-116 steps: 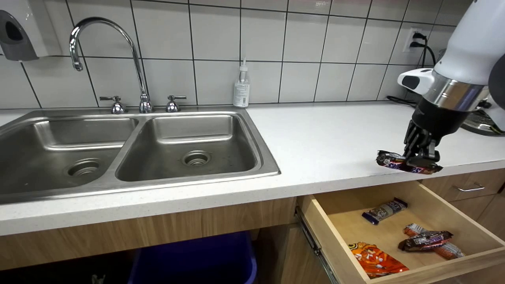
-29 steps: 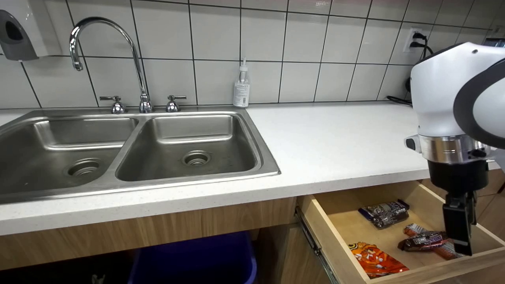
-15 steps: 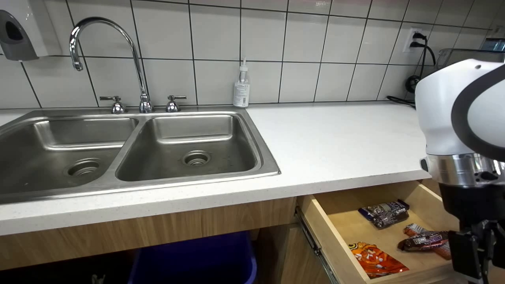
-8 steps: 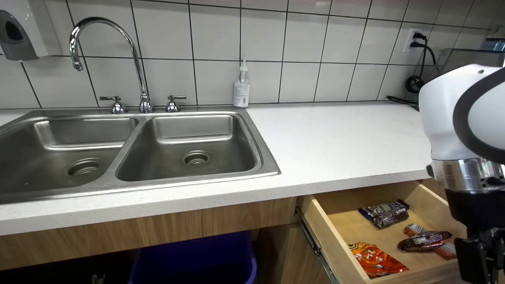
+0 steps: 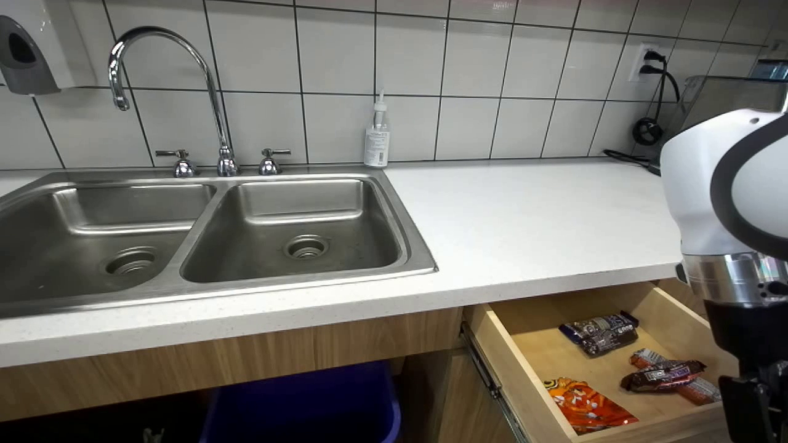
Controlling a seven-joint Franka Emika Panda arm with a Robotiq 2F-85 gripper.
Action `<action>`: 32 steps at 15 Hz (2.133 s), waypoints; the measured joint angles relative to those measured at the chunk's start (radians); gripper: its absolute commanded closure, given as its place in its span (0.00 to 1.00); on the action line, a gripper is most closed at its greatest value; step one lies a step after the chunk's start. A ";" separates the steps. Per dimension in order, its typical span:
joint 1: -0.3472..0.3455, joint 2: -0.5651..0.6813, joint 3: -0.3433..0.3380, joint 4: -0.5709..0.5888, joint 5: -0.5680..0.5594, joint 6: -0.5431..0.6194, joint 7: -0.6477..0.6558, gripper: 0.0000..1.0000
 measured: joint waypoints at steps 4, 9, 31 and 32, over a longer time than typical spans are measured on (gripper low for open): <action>-0.010 0.025 -0.018 0.008 -0.008 0.000 -0.001 0.00; -0.018 0.064 -0.037 0.038 -0.037 0.000 -0.001 0.00; -0.019 0.182 -0.075 0.162 -0.118 -0.033 -0.001 0.00; -0.019 0.185 -0.075 0.166 -0.119 -0.037 -0.001 0.00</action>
